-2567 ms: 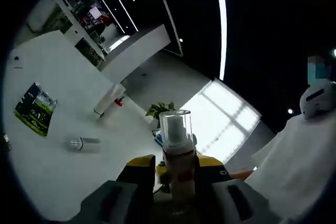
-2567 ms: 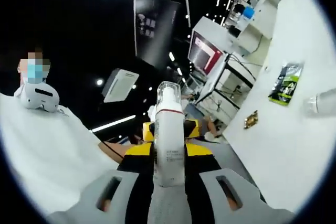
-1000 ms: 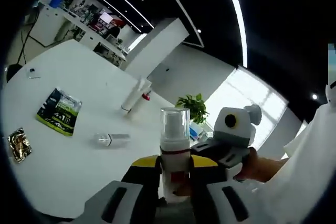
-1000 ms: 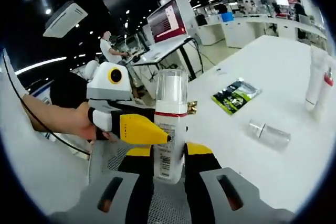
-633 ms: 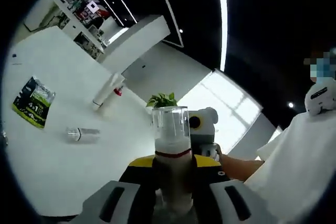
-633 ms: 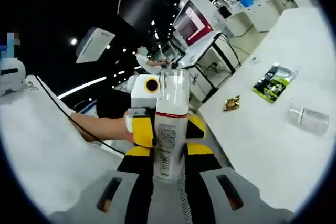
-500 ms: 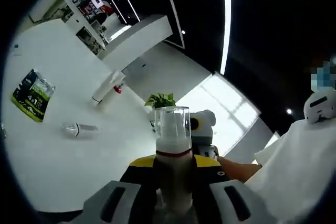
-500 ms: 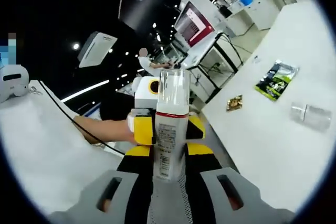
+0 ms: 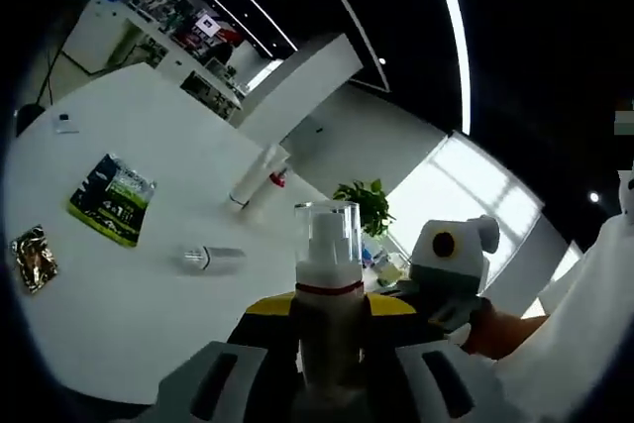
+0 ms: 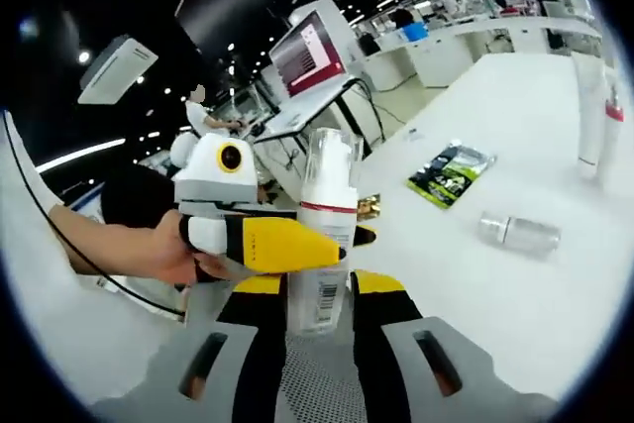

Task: Arrange the skincare products in the storage area until every visible bottle or jar stands upright without overlapping.

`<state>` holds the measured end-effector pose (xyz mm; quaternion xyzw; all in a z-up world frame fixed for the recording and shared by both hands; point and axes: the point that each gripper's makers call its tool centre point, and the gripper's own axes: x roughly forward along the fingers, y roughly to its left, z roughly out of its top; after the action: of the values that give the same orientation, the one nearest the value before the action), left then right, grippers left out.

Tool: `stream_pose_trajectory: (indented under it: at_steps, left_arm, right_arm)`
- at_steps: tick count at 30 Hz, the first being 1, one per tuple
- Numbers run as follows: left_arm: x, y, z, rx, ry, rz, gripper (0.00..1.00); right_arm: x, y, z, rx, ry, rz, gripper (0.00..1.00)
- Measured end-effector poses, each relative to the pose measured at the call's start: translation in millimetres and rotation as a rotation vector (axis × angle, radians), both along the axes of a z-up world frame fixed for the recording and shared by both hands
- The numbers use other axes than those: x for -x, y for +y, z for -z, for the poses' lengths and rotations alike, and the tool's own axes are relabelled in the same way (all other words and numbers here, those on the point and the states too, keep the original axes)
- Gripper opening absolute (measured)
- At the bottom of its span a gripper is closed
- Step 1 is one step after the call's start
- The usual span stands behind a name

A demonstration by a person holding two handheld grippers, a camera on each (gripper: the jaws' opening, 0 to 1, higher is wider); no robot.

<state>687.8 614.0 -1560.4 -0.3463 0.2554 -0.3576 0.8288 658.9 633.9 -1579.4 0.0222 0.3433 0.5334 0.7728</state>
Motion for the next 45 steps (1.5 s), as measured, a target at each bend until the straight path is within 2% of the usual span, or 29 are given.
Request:
stream_pose_trajectory:
  at_steps: [2, 3, 7, 11, 12, 15, 16, 17, 19, 23, 27, 31, 34, 36, 39, 40, 41, 43, 45]
  left_arm:
    - [-4.9, 5.1, 3.4, -0.001, 0.029, -0.045, 0.24]
    - [-4.4, 5.2, 4.3, 0.005, 0.04, -0.04, 0.24]
    - [-7.7, 7.8, 4.8, -0.017, 0.028, -0.071, 0.24]
    - [-6.1, 6.9, 6.5, -0.029, 0.019, -0.058, 0.24]
    - [-5.6, 6.6, 6.2, -0.028, 0.011, -0.051, 0.25]
    - [-2.2, 2.3, -0.6, 0.006, -0.022, -0.011, 0.24]
    - [-0.4, 0.3, -4.3, 0.04, -0.016, 0.001, 0.24]
    - [2.6, -2.2, -5.9, 0.063, -0.006, 0.025, 0.24]
    - [6.4, -6.5, -8.1, 0.081, -0.014, 0.061, 0.24]
    - [12.7, -14.5, -8.4, 0.073, -0.023, 0.112, 0.23]
    - [15.8, -18.0, -6.8, 0.037, -0.043, 0.135, 0.22]
    - [14.7, -19.4, -7.2, -0.023, -0.083, 0.134, 0.21]
    - [11.2, -19.2, -9.6, -0.039, -0.1, 0.133, 0.21]
    - [7.7, -16.3, -7.9, -0.084, -0.134, 0.136, 0.21]
    - [6.1, -13.2, -3.3, -0.104, -0.126, 0.151, 0.21]
    - [6.0, -9.7, 3.1, -0.155, -0.131, 0.165, 0.21]
    - [6.7, -9.8, 3.9, -0.163, -0.129, 0.176, 0.21]
    - [8.1, -11.7, 1.7, -0.162, -0.135, 0.194, 0.21]
    - [9.0, -16.0, -3.0, -0.155, -0.146, 0.211, 0.21]
  right_arm:
    - [2.1, 2.1, 9.0, 0.063, -0.016, 0.002, 0.24]
    - [-0.6, 4.6, 8.3, 0.059, -0.046, 0.004, 0.24]
    - [-5.3, 3.7, 6.1, 0.055, -0.058, 0.028, 0.23]
    - [-3.2, 1.8, 8.9, 0.032, 0.004, 0.011, 0.2]
    - [-1.2, 1.6, 6.6, 0.001, 0.041, 0.005, 0.2]
    - [0.7, -2.3, 1.6, -0.056, 0.097, -0.012, 0.2]
    - [3.0, -3.2, -3.2, -0.096, 0.106, -0.036, 0.19]
    - [3.3, -6.4, -3.3, -0.1, 0.112, -0.039, 0.19]
    - [9.3, -9.9, -6.7, -0.127, 0.093, -0.104, 0.19]
    - [15.8, -16.4, -6.2, -0.146, 0.127, -0.138, 0.2]
    - [19.9, -14.5, -3.4, -0.105, 0.043, -0.151, 0.22]
    - [18.5, -18.3, -5.1, -0.1, 0.024, -0.137, 0.23]
    - [16.8, -23.8, -7.4, -0.093, 0.013, -0.134, 0.28]
    - [14.2, -33.5, -9.2, -0.067, -0.007, -0.134, 0.3]
    - [5.2, -44.0, -20.1, -0.072, -0.019, -0.1, 0.31]
    - [-0.4, -45.8, -27.1, -0.09, -0.021, -0.072, 0.32]
    - [-8.7, -47.3, -37.9, -0.118, -0.031, -0.035, 0.32]
    - [-21.8, -46.2, -56.5, -0.17, -0.029, 0.024, 0.32]
    - [-30.7, -42.0, -61.6, -0.158, -0.028, 0.052, 0.33]
